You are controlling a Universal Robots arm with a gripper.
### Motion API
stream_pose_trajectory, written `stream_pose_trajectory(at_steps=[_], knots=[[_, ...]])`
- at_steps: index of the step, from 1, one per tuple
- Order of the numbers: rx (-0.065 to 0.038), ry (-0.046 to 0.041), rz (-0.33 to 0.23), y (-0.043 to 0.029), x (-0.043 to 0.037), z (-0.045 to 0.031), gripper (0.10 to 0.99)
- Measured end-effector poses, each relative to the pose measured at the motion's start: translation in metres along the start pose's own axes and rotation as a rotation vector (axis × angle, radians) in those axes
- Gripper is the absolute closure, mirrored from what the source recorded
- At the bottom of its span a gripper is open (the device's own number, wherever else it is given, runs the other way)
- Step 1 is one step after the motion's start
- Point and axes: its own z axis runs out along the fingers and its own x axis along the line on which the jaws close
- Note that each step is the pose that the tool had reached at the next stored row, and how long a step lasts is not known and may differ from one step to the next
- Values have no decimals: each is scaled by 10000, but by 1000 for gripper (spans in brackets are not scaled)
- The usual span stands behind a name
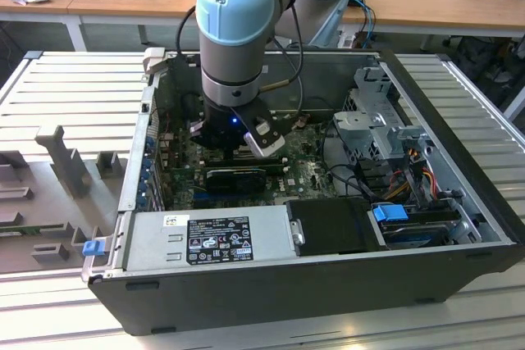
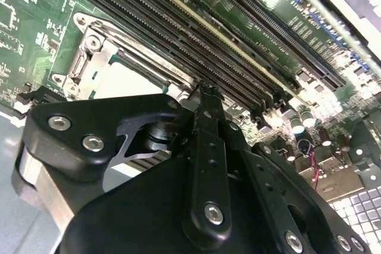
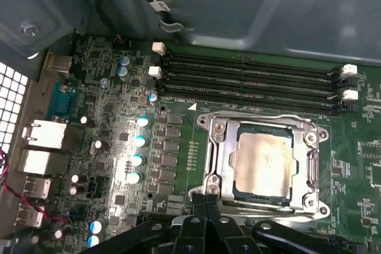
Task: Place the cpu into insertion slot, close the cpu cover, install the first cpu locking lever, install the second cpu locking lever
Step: 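Install the second cpu locking lever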
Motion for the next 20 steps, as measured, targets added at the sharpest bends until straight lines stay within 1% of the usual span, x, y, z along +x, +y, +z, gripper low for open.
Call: stream_pose_trajectory(at_steps=[1,3,5,6,7,8,11,12,15,17,20], knots=[[-66,-9,0,-4,0,18,980],[-143,-17,-3,-10,2,38,980],[-279,-34,-5,-10,29,54,980],[-321,-40,-6,-10,42,58,980],[-409,-49,-9,-9,66,69,980],[-472,-56,-11,-10,74,72,980],[-478,-57,-8,18,73,-48,980],[-478,-56,-9,32,73,-104,980],[-478,-56,-9,51,72,-186,980],[-479,-57,-9,59,71,-217,980],[-480,-58,-10,60,71,-219,980]])
